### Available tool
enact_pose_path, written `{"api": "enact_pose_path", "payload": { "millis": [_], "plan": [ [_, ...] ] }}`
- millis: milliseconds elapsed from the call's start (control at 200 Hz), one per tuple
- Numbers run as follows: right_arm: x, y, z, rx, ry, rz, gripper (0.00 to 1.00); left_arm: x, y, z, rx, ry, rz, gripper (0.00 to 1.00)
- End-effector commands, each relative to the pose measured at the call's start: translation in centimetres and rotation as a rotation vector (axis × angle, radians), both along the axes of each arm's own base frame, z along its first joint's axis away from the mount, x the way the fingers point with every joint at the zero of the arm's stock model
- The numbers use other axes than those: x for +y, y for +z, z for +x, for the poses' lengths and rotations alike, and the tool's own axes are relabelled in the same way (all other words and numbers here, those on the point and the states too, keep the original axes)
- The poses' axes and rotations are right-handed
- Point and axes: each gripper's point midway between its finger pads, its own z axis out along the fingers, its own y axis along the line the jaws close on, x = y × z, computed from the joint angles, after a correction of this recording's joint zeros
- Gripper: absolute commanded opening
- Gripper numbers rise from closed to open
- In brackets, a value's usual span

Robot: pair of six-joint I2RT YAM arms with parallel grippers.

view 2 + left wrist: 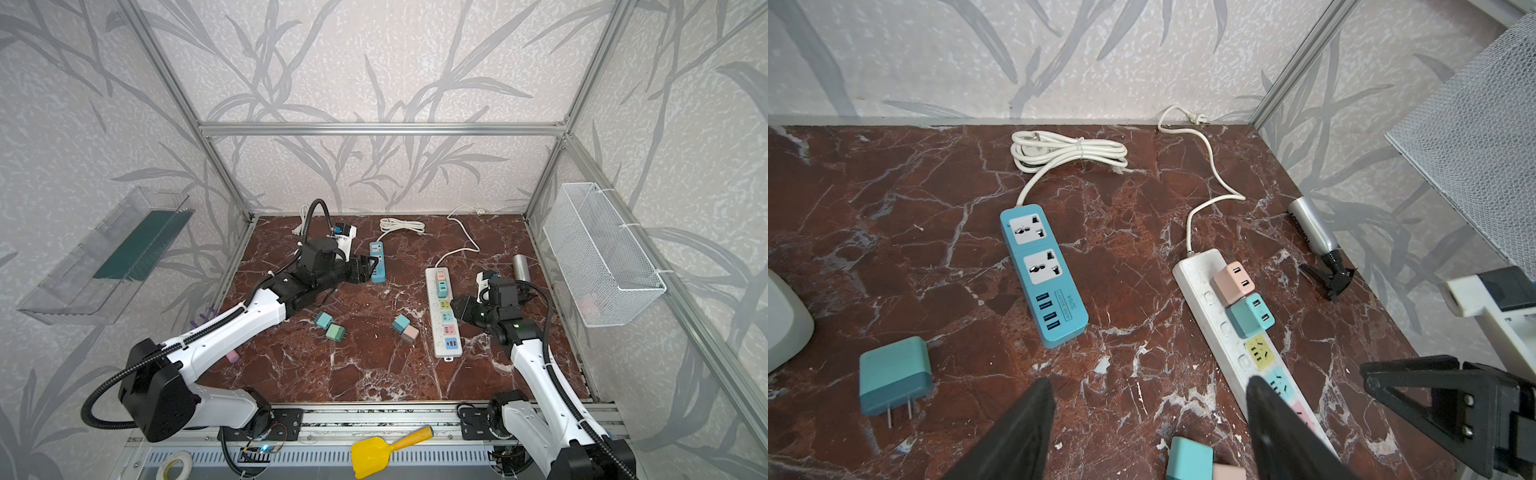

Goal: Insert the plug
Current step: 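Lower the left gripper onto a loose teal adapter beside a pink one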

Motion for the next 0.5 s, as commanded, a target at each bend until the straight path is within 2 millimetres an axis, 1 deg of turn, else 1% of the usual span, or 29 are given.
{"api": "enact_pose_path", "payload": {
  "millis": [0, 140, 395, 495],
  "plan": [
    [0.3, 1.3, 0.0, -0.028, 0.022, 0.002, 0.55, -0.5, -0.5, 0.0, 0.039, -0.018, 0.025, 0.73],
    [0.4, 1.3, -0.1, -0.025, 0.031, -0.002, 0.55, -0.8, -1.7, 0.1, 0.077, -0.026, 0.038, 0.73],
    [0.4, 2.2, 0.2, -0.042, 0.043, -0.011, 0.56, -1.2, -2.9, 0.3, 0.119, -0.041, 0.070, 0.72],
    [0.4, 2.2, 0.4, -0.043, 0.046, -0.018, 0.56, -1.2, -3.3, 0.2, 0.125, -0.047, 0.088, 0.73]
  ]
}}
